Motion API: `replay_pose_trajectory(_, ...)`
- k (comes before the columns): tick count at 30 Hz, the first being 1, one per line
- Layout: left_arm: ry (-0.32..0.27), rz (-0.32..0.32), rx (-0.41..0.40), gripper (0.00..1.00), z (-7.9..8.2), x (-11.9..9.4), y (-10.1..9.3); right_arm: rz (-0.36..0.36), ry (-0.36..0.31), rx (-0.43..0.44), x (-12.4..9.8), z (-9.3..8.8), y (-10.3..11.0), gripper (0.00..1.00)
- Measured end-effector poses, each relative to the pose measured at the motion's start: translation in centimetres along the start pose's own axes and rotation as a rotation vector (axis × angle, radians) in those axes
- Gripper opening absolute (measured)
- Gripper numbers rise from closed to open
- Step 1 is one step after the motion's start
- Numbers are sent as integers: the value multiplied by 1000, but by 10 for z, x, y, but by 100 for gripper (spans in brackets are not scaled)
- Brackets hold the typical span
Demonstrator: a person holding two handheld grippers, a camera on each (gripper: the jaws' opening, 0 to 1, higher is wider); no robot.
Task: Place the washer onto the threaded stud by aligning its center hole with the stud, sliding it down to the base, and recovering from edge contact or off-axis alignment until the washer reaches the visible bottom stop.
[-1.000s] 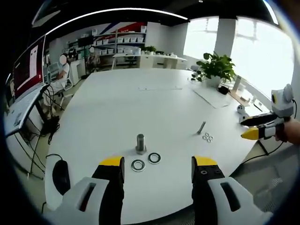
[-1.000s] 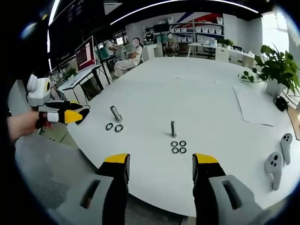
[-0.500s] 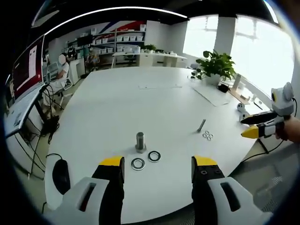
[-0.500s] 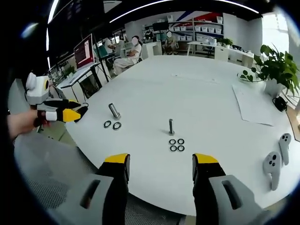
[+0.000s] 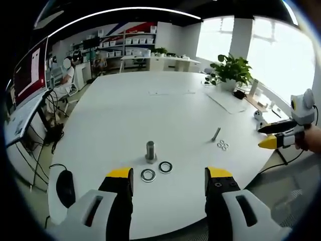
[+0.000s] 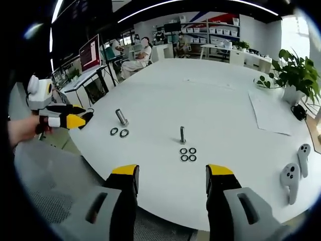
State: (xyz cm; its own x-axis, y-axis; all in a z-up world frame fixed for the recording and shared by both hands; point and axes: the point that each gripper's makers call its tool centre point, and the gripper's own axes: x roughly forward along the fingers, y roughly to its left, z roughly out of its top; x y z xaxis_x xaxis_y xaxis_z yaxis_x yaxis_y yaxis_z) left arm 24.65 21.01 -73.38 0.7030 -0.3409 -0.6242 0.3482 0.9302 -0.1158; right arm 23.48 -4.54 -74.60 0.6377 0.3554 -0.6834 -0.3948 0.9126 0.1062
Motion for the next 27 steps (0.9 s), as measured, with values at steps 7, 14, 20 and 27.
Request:
replay_pose_trajectory(7,9,1,1,56,-2,1,0,9,7,-9,2,-2,3,56)
replay_pose_trajectory(14,27,-4,12,56,-6,2,-2,12,11,-26,2,-2,5,57)
replay_pose_trajectory(20,37,0,16,56,-9,3,-1,28,19,-34,4,-4,9,57)
replay_pose_trajectory(27,45,6,19,56,-11,3,1,34,31,-41,4,-6,10,57)
